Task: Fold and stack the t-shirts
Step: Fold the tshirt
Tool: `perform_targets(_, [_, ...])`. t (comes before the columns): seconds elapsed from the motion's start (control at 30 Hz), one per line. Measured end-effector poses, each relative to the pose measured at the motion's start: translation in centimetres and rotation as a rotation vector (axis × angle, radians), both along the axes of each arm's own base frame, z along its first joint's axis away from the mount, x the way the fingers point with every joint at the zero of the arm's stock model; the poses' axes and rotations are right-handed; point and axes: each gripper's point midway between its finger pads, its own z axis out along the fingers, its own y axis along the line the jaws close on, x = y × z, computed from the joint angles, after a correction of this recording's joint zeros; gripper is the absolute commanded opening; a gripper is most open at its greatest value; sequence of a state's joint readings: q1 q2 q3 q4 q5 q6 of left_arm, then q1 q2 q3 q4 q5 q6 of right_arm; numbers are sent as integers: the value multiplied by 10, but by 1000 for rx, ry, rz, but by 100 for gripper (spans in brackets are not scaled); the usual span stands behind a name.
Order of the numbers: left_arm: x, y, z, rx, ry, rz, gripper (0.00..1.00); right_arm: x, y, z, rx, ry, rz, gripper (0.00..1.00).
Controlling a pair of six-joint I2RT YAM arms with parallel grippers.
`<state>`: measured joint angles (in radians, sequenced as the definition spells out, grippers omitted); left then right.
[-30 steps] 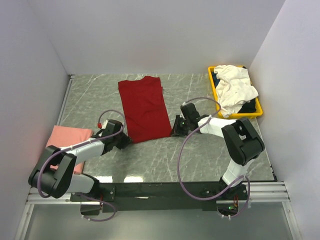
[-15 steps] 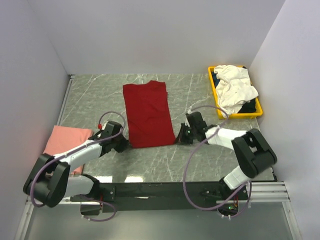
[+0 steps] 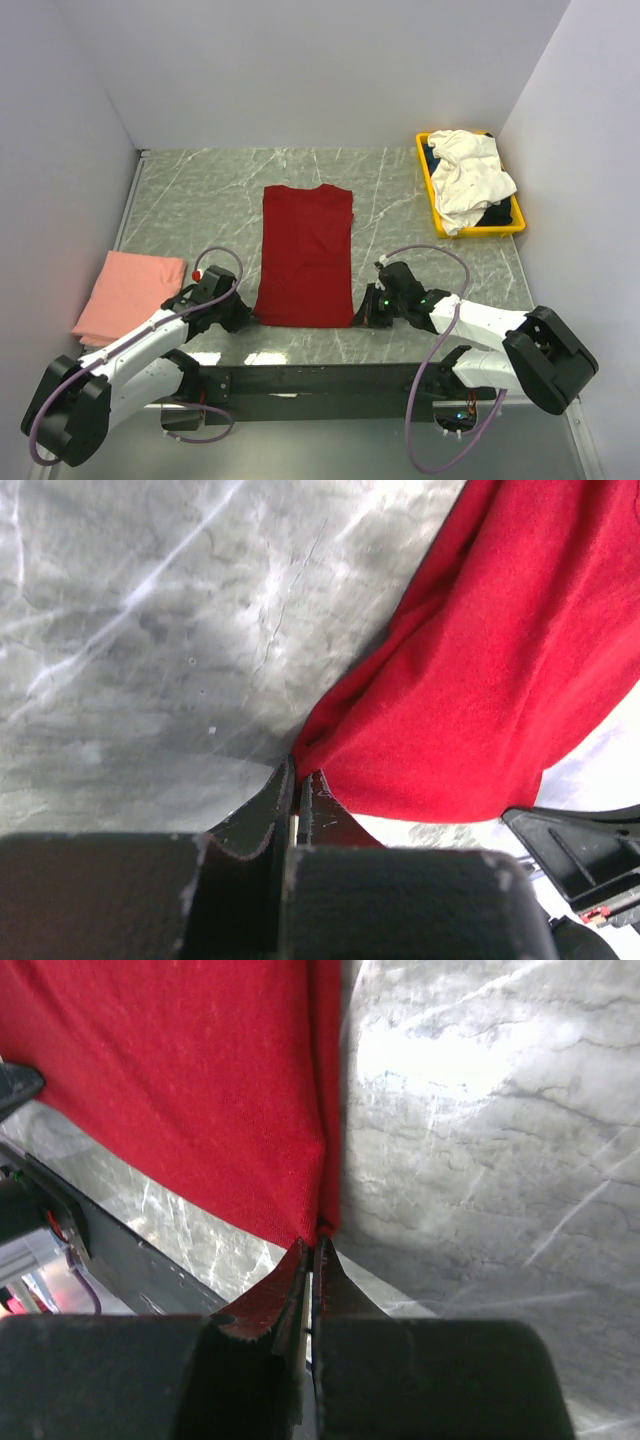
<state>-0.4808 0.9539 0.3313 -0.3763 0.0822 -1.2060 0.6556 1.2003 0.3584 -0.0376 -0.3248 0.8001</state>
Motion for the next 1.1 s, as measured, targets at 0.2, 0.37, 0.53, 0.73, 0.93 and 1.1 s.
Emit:
perform_targets(0.2, [-3, -1, 0, -14, 2, -3, 1, 1, -1, 0, -4, 2, -17, 0])
perform_targets(0.37, [-6, -4, 0, -25, 9, -17, 1, -1, -3, 5, -9, -13, -17, 0])
perform_targets(0.53, [-8, -4, 11, -38, -9, -26, 1, 1, -4, 25, 7, -52, -23, 0])
perform_targets(0.73, [2, -8, 60, -73, -115, -33, 1, 13, -4, 76, 47, -172, -37, 0])
perform_targets(0.93, [-3, -5, 90, -92, -177, -47, 1, 6, -9, 93, 52, -201, -31, 0])
perform_targets(1.1, [-13, -1, 103, -89, -218, -74, 1, -9, -6, 99, 64, -203, 7, 0])
